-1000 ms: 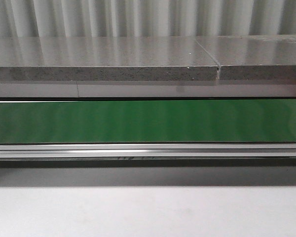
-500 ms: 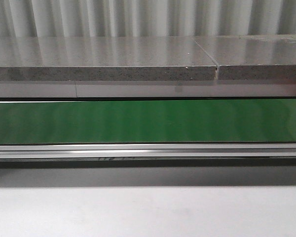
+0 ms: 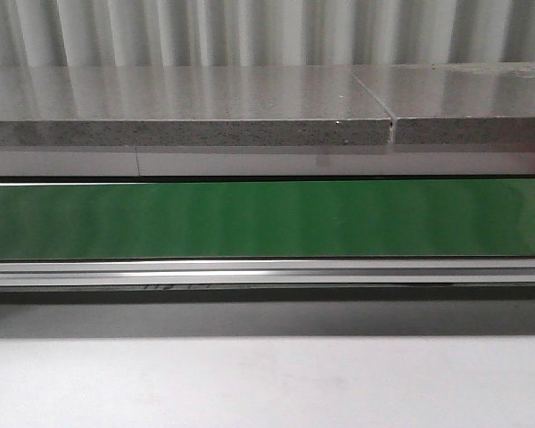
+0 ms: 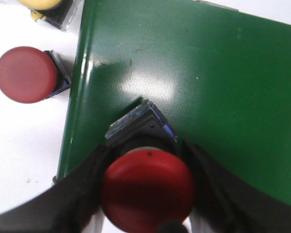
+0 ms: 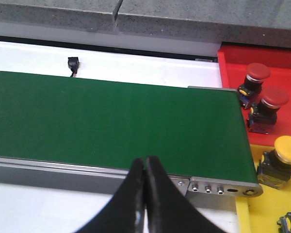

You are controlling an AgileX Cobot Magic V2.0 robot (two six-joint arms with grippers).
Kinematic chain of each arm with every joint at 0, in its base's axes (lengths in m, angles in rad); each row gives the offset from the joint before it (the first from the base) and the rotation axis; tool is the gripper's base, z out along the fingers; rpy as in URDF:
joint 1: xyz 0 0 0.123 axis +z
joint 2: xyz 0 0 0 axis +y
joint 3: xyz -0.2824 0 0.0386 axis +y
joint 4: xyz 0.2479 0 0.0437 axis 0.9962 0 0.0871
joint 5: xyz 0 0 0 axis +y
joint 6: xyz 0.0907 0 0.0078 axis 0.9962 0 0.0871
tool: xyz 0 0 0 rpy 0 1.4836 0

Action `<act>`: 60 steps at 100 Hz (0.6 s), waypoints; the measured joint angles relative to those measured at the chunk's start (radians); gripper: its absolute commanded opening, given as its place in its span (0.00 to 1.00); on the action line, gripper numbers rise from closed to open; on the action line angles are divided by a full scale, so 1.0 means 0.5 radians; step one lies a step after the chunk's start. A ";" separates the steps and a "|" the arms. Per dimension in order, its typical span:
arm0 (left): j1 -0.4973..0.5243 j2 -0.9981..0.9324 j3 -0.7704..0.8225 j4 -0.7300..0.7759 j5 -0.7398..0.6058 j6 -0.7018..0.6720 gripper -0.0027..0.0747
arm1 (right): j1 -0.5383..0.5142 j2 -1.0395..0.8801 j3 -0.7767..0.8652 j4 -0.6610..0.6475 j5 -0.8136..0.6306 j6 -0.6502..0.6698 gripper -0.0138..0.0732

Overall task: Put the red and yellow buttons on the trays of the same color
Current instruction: 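Lower the left gripper and grasp another red button beside the belt, then set the red button on the belt and open the left gripper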

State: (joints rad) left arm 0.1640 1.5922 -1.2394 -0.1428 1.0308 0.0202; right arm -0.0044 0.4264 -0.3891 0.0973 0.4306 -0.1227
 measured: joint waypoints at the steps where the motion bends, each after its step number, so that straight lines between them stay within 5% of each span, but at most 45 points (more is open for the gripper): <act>1: 0.000 0.000 0.000 0.000 0.000 0.000 0.59 | 0.000 0.000 0.000 0.000 0.000 0.000 0.06; 13: 0.000 0.000 0.000 -0.008 0.000 0.000 0.72 | 0.000 0.000 0.000 0.000 0.000 0.000 0.06; 60: 0.014 -0.070 -0.100 -0.128 -0.117 -0.052 0.71 | 0.000 0.000 0.000 0.000 0.000 0.000 0.06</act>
State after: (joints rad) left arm 0.1711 1.5570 -1.2894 -0.2068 0.9722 -0.0060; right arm -0.0044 0.4264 -0.3891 0.0973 0.4306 -0.1227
